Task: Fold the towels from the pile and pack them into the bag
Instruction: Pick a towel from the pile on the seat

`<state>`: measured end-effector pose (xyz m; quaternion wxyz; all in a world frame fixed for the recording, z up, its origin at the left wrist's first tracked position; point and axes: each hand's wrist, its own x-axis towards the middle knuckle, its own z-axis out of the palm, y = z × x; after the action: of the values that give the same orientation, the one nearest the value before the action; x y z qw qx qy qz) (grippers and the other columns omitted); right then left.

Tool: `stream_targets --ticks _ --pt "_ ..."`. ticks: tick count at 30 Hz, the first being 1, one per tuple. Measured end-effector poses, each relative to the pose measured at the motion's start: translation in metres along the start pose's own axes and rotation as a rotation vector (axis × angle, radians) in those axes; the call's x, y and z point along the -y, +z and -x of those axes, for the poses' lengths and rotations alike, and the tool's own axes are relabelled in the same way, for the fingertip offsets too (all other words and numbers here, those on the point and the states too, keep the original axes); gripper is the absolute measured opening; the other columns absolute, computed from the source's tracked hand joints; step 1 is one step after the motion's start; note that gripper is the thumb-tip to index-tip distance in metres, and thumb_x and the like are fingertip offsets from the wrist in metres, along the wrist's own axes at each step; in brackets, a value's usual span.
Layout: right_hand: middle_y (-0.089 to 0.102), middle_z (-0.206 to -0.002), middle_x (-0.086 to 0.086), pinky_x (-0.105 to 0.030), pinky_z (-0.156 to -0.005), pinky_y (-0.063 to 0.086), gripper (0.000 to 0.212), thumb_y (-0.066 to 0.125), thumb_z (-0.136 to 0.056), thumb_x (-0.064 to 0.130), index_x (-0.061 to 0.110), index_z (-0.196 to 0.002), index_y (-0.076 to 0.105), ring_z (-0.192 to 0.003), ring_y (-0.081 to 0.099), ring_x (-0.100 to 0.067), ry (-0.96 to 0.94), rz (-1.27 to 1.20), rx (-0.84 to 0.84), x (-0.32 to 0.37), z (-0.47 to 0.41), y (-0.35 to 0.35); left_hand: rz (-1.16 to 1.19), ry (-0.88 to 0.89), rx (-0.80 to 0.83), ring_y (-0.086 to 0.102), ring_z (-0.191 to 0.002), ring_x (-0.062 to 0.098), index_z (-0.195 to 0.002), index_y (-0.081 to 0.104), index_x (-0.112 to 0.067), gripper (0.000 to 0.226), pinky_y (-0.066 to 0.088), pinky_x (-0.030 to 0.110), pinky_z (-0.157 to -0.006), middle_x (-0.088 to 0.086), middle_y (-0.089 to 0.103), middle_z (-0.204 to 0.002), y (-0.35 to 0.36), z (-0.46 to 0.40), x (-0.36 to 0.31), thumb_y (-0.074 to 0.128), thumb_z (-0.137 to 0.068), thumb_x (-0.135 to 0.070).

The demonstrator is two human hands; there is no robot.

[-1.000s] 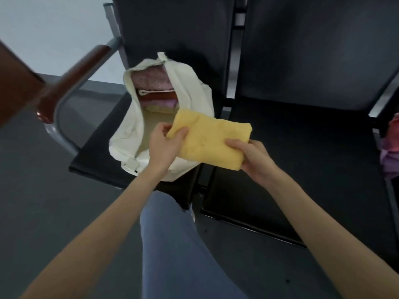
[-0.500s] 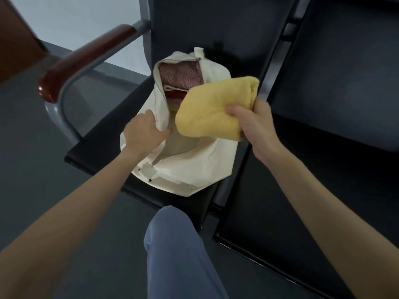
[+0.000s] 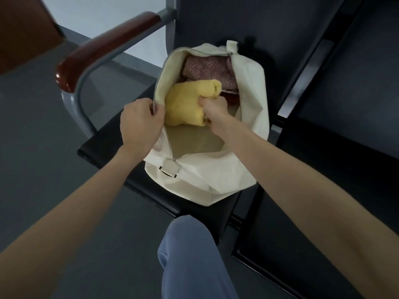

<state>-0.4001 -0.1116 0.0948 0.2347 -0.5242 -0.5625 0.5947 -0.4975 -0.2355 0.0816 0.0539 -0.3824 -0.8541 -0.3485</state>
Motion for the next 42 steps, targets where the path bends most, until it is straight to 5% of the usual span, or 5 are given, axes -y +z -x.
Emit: stream_targets --ticks 8,12,18,30,42 --pt "-0.008 -0.154 -0.029 -0.048 -0.117 0.012 0.094 0.06 -0.086 0.02 0.008 -0.151 -0.007 -0.144 0.004 -0.044 -0.274 0.794 -0.122 -0.037 -0.001 0.017 -0.01 0.021 0.016 0.025 -0.041 0.016 -0.051 0.03 -0.013 0.044 0.024 0.017 -0.043 -0.001 0.028 -0.045 0.001 -0.001 0.005 0.048 -0.09 -0.023" --pt "0.02 -0.153 -0.019 -0.044 -0.114 0.016 0.055 0.054 -0.085 0.017 0.014 -0.139 0.041 -0.142 0.016 -0.037 -0.689 1.345 0.006 -0.041 0.001 0.013 -0.006 0.042 0.036 0.022 -0.041 0.015 -0.05 0.028 -0.016 0.045 0.021 0.017 -0.044 -0.003 0.026 -0.044 -0.002 0.001 0.004 0.048 -0.09 -0.022" --pt "0.038 -0.147 -0.013 -0.054 -0.108 0.033 0.052 0.037 -0.094 0.015 0.016 -0.146 0.035 -0.132 0.038 -0.038 -0.206 1.652 0.596 -0.041 -0.019 0.021 0.019 0.041 0.063 0.02 -0.042 0.016 -0.051 0.024 -0.016 0.046 0.02 0.027 -0.045 -0.004 0.023 -0.044 -0.001 0.002 0.002 0.048 -0.089 -0.022" --pt "-0.009 -0.161 0.004 -0.051 -0.116 0.02 0.077 0.043 -0.093 0.003 0.029 -0.153 0.002 -0.147 0.01 -0.03 -0.398 1.811 0.69 -0.039 -0.043 0.006 -0.014 0.036 0.05 0.024 -0.043 0.014 -0.052 0.027 -0.016 0.046 0.02 0.025 -0.044 -0.002 0.027 -0.046 -0.002 0.002 0.004 0.047 -0.093 -0.023" --pt "0.038 -0.148 -0.011 -0.034 -0.106 0.035 0.048 0.039 -0.096 0.015 0.009 -0.143 0.037 -0.132 0.042 -0.03 -0.387 1.559 0.575 -0.023 -0.018 -0.01 -0.169 -0.013 0.236 0.06 -0.081 0.027 -0.1 0.061 -0.007 0.037 0.042 0.035 -0.066 0.004 0.063 -0.084 -0.014 0.008 0.0 0.045 -0.099 -0.041"
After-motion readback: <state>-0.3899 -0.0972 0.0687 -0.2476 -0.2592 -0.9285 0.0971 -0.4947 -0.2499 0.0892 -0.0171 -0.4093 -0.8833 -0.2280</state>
